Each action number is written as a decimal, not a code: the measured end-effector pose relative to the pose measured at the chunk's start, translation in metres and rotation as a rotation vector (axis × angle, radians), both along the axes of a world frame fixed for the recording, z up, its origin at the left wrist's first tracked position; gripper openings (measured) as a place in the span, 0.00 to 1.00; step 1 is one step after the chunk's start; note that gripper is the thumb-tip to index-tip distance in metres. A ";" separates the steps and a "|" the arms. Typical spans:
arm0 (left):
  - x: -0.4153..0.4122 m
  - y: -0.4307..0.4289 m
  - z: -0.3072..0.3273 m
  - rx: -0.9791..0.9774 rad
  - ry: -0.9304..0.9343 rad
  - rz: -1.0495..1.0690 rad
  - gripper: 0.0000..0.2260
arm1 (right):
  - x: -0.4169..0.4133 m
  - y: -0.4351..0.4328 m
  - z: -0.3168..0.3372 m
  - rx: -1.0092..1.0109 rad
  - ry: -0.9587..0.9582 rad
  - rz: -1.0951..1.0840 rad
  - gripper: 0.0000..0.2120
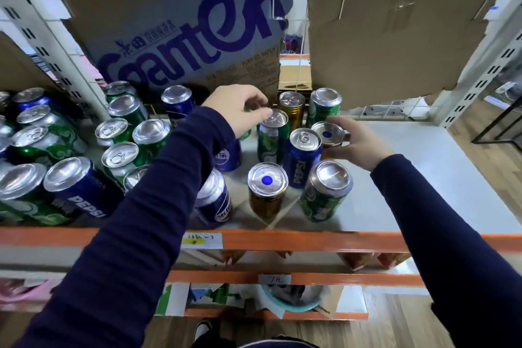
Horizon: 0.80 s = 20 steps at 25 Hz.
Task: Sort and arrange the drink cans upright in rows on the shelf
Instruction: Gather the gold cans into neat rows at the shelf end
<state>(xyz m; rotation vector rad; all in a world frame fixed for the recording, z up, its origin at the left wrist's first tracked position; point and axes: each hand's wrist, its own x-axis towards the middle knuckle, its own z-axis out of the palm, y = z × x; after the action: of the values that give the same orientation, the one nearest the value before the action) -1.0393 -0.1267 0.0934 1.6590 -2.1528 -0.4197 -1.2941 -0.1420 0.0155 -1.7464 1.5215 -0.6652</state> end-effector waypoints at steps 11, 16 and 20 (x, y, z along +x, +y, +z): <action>-0.017 0.041 -0.041 0.307 -0.198 -0.139 0.33 | -0.019 0.014 0.018 -0.297 -0.165 -0.206 0.30; -0.021 0.037 -0.038 0.311 -0.383 -0.201 0.36 | -0.016 0.026 0.032 -0.400 -0.161 -0.181 0.30; -0.014 0.035 -0.038 0.245 -0.267 -0.231 0.33 | -0.010 0.037 0.047 -0.474 -0.154 -0.165 0.29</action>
<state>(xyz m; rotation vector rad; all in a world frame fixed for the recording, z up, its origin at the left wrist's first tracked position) -1.0530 -0.0920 0.0552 1.6766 -2.5948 -0.5768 -1.3044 -0.1047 0.0626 -1.8609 1.4923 -1.3002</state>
